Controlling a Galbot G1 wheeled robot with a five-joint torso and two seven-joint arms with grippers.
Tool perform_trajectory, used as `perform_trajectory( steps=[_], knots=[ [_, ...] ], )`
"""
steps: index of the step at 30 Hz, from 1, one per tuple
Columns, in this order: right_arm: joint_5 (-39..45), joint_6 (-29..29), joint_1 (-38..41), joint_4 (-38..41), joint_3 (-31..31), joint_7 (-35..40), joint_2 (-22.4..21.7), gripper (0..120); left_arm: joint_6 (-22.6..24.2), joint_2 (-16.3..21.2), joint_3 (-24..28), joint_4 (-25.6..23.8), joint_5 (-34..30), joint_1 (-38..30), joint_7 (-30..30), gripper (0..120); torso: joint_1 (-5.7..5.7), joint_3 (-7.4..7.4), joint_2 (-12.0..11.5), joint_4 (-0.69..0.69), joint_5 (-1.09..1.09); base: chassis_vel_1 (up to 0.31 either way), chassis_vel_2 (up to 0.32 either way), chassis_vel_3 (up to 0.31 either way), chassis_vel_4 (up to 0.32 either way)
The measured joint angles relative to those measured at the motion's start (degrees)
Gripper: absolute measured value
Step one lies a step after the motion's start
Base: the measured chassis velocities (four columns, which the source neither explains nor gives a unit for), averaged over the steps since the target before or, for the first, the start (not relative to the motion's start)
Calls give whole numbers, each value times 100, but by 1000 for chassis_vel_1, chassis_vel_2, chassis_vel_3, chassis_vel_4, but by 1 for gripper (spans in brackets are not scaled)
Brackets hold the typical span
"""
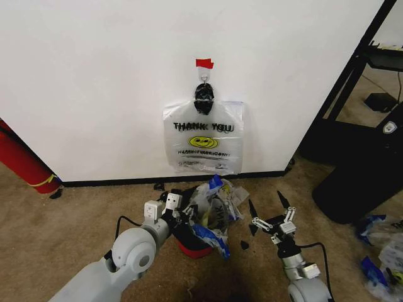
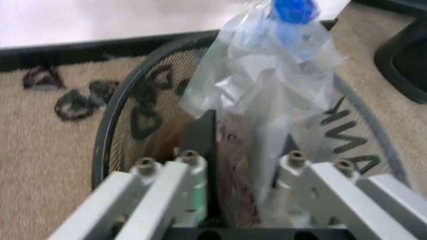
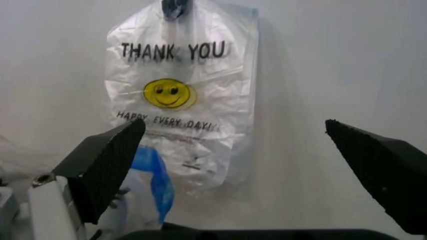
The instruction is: Pick up the garbage bag from the wall and place it over the trash bin.
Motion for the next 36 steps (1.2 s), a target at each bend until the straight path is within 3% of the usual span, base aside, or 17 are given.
perform_trajectory(
  steps=[4, 10, 17, 18, 22, 25, 36],
  knots=[
    [364, -300, -2, 68, -185, 3, -64, 100, -31, -65, -67, 83, 0, 80, -1, 0, 0, 0, 0, -1, 0, 0, 0, 0, 0],
    [1194, -1106, -21, 424, -423, 2, -289, 100, -132, -126, -124, 189, 9, 156, 30, 0, 0, 0, 0, -1, 0, 0, 0, 0, 0],
    [2751, -3612, 152, 1590, -643, 408, -1157, 100, -192, -126, 69, 281, 28, -62, 125, 0, 0, 0, 0, 1, 0, 0, 0, 0, 0],
    [2751, -3612, 152, 1590, -643, 408, -1157, 100, -192, -126, 69, 281, 28, -62, 125, 0, 0, 0, 0, 1, 0, 0, 0, 0, 0],
    [3379, -5153, 581, 1884, -745, 535, -1639, 100, -195, -140, 302, 350, 35, -299, 194, 0, 0, 0, 0, -4, 0, 0, 0, 0, 0],
    [3832, -6040, 1083, 1843, -880, 441, -1798, 100, -195, -183, 374, 392, 48, -386, 204, 0, 0, 0, 0, 1, 1, 0, 0, 0, 0],
    [4334, -7593, 2592, 648, -1270, -392, -1484, 100, -253, -155, 293, 415, 302, -298, 256, 0, 1, 1, -1, 0, 1, 0, 0, 0, 0]
  ],
)
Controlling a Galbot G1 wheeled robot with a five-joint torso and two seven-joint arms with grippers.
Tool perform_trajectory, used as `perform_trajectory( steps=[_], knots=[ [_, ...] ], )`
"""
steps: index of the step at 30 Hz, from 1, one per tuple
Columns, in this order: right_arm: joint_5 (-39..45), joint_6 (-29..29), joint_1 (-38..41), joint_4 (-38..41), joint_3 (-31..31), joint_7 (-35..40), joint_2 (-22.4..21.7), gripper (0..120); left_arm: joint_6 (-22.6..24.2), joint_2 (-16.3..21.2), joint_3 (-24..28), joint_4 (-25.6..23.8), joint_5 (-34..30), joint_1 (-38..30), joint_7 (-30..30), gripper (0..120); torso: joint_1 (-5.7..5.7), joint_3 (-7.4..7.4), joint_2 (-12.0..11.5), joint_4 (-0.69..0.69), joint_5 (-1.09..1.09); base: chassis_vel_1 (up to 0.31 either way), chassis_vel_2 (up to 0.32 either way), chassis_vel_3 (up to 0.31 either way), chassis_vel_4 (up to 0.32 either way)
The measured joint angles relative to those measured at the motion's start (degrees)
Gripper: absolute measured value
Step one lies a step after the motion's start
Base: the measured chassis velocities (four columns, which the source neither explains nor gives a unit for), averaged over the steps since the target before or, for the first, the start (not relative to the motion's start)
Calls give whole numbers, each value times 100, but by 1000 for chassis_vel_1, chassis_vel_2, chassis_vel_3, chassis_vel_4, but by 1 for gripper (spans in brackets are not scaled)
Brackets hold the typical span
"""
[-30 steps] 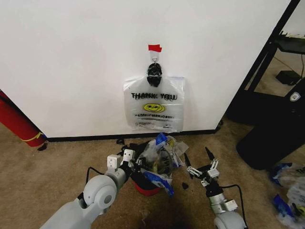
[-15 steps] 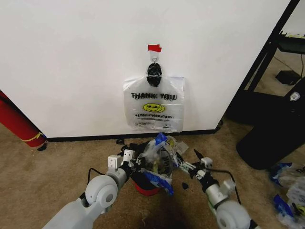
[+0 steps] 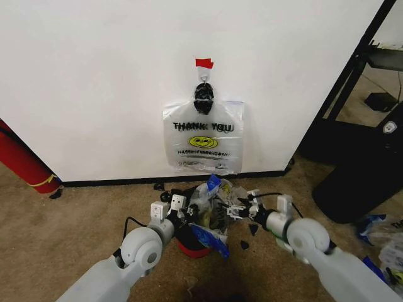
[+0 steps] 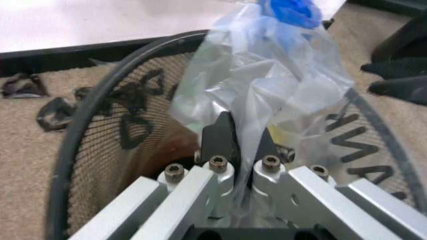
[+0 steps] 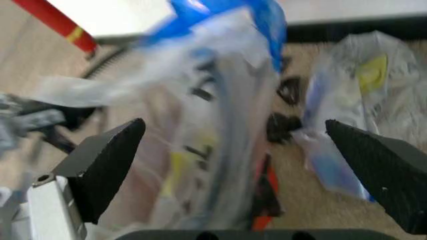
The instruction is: Pick up the garbage bag from the wall and place it over the trash bin.
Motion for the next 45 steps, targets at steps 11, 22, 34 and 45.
perform_trajectory(
  steps=[11, 22, 34, 45],
  knots=[
    [-15, -711, 510, -442, -157, -209, 125, 100, -171, 74, -128, 59, 154, 172, 28, 0, 0, 0, 0, -2, -1, 0, 0, 0, 0],
    [88, -712, 575, -336, -316, -232, 122, 100, -208, 66, -146, 74, 231, 279, 30, 0, -1, -1, 0, 0, -1, 0, 0, 0, 0],
    [11, -693, 853, -602, -729, 283, 300, 99, -208, 103, -185, -91, 256, 396, 18, 0, -1, -1, 0, 0, -1, 0, 0, 0, 0],
    [-108, -681, 781, -723, -822, 283, 423, 65, -194, 78, -215, -190, 304, 492, 16, 0, -1, -1, 0, -1, -1, 0, 0, 0, 0]
  ],
)
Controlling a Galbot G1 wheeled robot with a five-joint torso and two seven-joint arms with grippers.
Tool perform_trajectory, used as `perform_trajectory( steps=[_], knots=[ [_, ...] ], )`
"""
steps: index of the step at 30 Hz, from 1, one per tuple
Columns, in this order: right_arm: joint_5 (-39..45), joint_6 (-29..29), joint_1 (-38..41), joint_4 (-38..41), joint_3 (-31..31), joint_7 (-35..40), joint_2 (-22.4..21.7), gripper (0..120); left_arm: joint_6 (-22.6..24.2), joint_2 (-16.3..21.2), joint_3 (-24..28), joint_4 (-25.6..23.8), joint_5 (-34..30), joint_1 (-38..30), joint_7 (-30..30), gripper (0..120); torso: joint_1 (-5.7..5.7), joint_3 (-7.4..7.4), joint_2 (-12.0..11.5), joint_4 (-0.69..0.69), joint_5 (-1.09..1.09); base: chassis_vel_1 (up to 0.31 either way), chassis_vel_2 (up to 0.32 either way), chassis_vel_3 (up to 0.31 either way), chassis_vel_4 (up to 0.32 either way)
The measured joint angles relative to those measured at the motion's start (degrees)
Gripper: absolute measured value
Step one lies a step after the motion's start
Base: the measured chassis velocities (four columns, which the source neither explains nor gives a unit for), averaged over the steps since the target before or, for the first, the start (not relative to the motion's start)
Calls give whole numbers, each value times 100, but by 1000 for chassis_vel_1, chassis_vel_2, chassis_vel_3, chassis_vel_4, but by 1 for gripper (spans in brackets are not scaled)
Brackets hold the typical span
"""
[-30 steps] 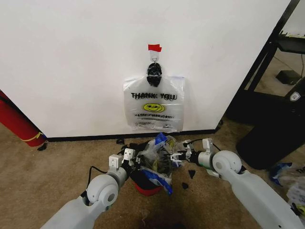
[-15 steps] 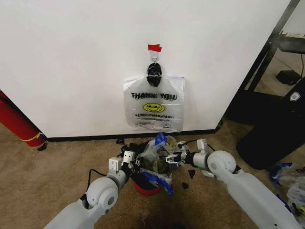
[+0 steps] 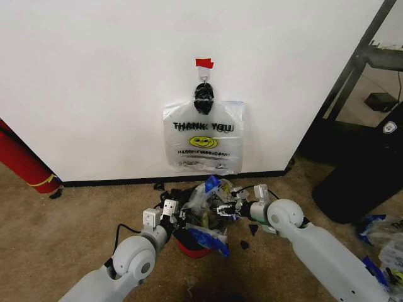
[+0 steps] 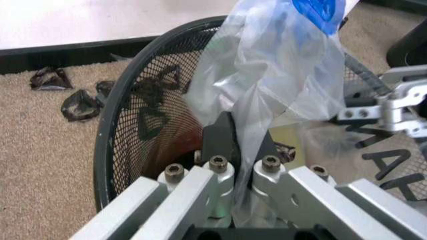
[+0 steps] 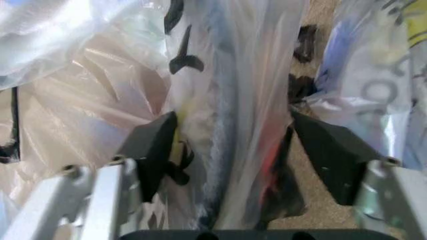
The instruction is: Pick up the garbage bag from the wall and place it over the trash bin.
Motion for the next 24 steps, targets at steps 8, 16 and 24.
perform_trajectory(
  steps=[8, 16, 24],
  knots=[
    [-36, 24, -220, 189, 63, 254, 109, 36, -213, -5, -9, -102, 489, 163, 107, 0, 0, -1, 0, 0, -1, 0, 0, 0, 0],
    [83, 352, -731, 991, 343, 867, 47, 5, -658, 33, -105, -352, 1379, 547, 280, 0, 0, 0, 0, 0, 1, 0, 0, 0, 0],
    [113, 1145, -1266, 1569, 702, 1398, 66, 0, -997, 33, -276, -591, 1974, 883, 372, 0, 0, 0, 0, 1, 1, 0, 0, 0, 0]
  ],
)
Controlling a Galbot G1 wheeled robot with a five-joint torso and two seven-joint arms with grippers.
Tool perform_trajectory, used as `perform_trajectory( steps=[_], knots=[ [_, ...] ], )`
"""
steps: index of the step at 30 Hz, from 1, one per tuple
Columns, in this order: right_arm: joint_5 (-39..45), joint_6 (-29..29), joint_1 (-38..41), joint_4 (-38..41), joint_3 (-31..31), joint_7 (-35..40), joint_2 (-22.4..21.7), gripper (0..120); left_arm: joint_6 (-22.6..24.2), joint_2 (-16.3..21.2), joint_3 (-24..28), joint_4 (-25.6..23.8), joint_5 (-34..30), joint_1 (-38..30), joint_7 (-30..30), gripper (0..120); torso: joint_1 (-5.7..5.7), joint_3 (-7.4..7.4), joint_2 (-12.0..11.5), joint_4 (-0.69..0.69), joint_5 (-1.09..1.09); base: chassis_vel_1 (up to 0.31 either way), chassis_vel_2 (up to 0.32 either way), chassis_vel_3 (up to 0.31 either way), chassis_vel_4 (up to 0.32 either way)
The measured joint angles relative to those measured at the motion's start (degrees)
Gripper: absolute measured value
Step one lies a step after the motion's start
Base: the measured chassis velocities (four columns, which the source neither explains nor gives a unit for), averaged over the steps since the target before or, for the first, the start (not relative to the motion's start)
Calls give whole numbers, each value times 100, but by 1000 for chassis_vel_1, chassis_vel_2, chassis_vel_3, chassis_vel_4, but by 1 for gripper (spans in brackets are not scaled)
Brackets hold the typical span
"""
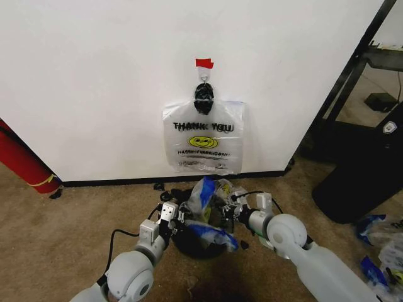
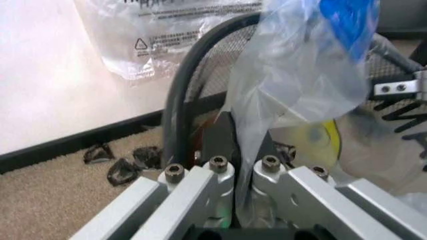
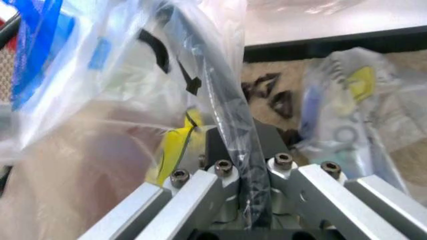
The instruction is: Pick up the garbage bag from the wall and place it over the trash bin.
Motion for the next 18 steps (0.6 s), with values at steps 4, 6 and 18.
perform_trajectory(
  steps=[4, 6, 18],
  knots=[
    [23, 294, -402, 213, 268, 185, 49, 0, -201, -47, -78, -69, 319, 244, 29, 0, 0, 0, 0, 0, 0, 0, 0, 0, 0],
    [27, 309, -491, 254, 321, 210, 48, 0, -238, -56, -90, -73, 375, 272, 31, 0, 0, 0, 0, -1, -1, 0, 0, 0, 0],
    [-1, 441, -1097, 787, 735, 602, 4, 0, -331, 19, -456, -548, 837, 630, -5, 0, 0, 0, 0, 0, 0, 0, 0, 0, 0]
  ],
)
